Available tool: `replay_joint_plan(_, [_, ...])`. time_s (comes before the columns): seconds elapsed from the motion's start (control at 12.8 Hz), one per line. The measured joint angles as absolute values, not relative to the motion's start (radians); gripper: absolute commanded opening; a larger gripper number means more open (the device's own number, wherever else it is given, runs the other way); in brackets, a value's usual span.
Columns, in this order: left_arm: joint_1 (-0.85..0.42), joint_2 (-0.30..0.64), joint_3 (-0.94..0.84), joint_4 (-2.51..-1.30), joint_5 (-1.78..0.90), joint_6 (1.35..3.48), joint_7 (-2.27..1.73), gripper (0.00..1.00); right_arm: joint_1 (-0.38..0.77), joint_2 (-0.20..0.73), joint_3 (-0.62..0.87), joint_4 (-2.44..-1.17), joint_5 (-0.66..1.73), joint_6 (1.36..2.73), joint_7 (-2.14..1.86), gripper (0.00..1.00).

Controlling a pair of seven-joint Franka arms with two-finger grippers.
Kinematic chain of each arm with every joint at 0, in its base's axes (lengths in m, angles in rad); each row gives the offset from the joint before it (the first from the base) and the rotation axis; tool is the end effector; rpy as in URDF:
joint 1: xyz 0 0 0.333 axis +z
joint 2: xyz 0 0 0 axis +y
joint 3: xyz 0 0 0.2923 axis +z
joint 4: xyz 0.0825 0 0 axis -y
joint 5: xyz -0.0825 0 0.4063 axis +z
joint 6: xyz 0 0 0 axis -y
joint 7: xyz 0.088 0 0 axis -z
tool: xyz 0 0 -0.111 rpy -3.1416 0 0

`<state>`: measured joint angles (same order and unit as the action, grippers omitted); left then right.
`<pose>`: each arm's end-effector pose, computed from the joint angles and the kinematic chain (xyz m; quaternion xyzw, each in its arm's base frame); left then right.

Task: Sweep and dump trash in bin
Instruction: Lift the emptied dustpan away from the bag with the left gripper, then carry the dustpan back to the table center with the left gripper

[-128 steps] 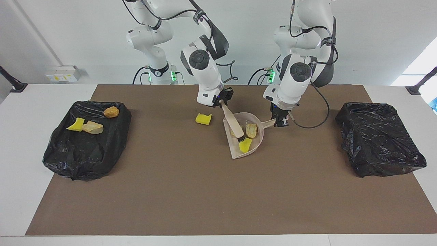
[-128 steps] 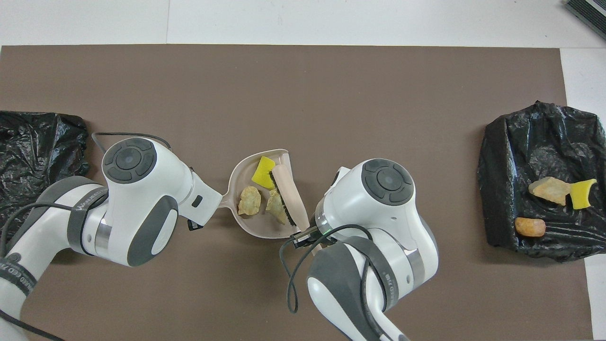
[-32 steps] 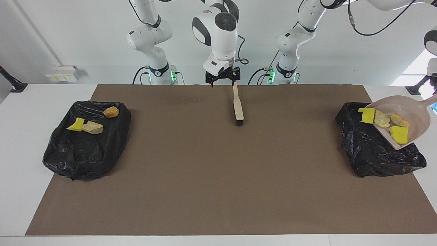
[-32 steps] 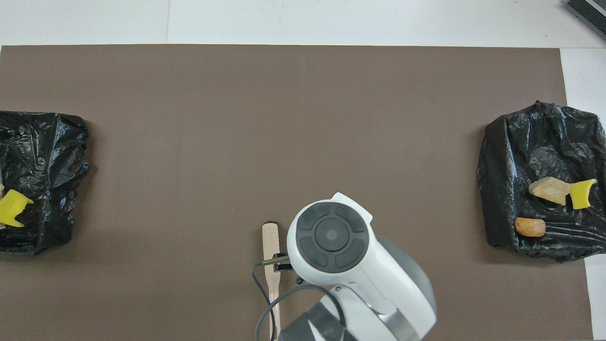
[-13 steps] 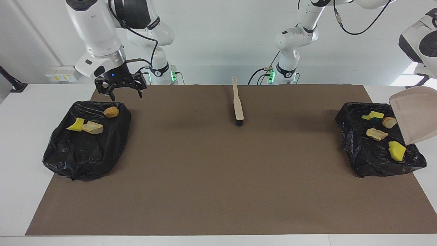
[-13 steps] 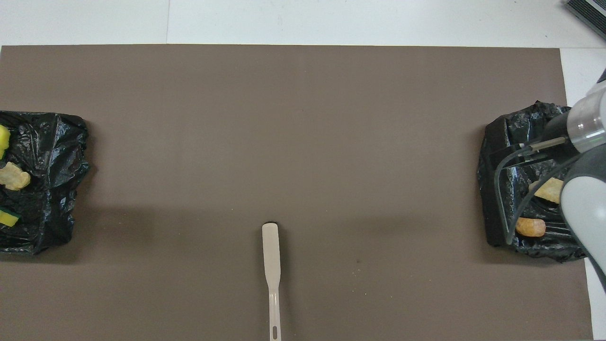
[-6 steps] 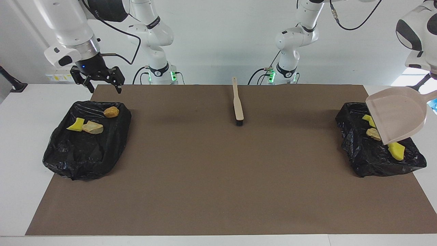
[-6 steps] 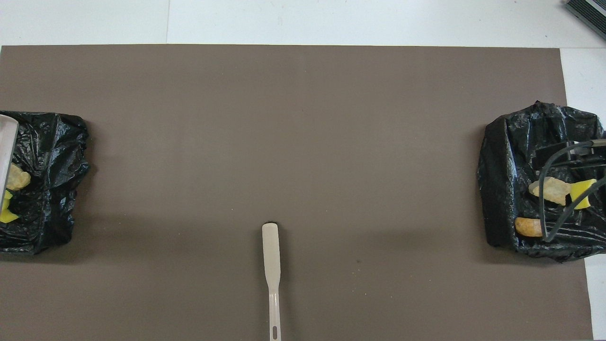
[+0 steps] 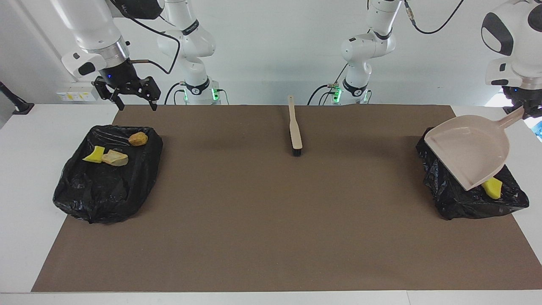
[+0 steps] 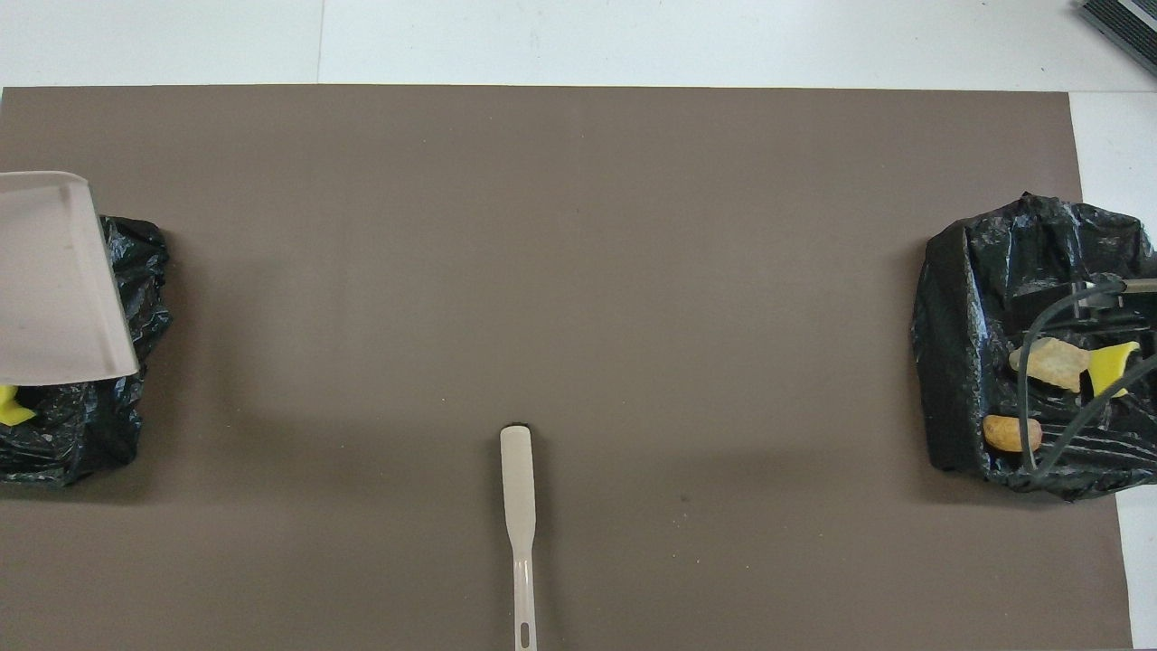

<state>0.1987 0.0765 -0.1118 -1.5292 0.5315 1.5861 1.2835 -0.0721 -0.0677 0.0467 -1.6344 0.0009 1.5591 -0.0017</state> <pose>0.5924 0.1098 0.5886 -0.7946 0.5494 0.1707 0.1943 0.5555 -0.0132 0.6027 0.9999 -0.0119 -0.0039 0.0011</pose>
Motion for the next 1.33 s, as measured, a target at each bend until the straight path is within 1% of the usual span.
replay_joint_plan(0.16, [0.158, 0.058, -0.114, -1.565, 0.428, 1.573, 1.090, 0.00, -0.072, -0.068, 0.047, -1.635, 0.002, 1.559, -0.002, 1.00])
replay_joint_plan(0.39, [0.079, 0.013, -0.117, -1.666, 0.279, 1.584, 0.745, 0.00, -0.072, -0.068, 0.047, -1.635, 0.002, 1.559, -0.002, 1.00])
replay_joint_plan(0.71, [-0.150, 0.022, -0.123, -1.798, 0.183, 1.760, 0.174, 0.00, -0.072, -0.068, 0.047, -1.635, 0.002, 1.559, -0.002, 1.00])
replay_joint_plan(0.94, [-0.264, 0.084, -0.124, -1.825, 0.126, 1.874, -0.072, 0.00, -0.072, -0.068, 0.047, -1.635, 0.002, 1.559, -0.002, 1.00])
replay_joint_plan(1.1, [-0.325, 0.159, -0.123, -1.828, 0.080, 1.989, -0.172, 0.00, -0.072, -0.068, 0.047, -1.635, 0.002, 1.559, -0.002, 1.00])
replay_joint_plan(1.33, [-0.370, 0.244, -0.123, -1.826, 0.045, 2.138, -0.332, 0.00, -0.072, -0.068, 0.047, -1.635, 0.003, 1.559, -0.002, 1.00])
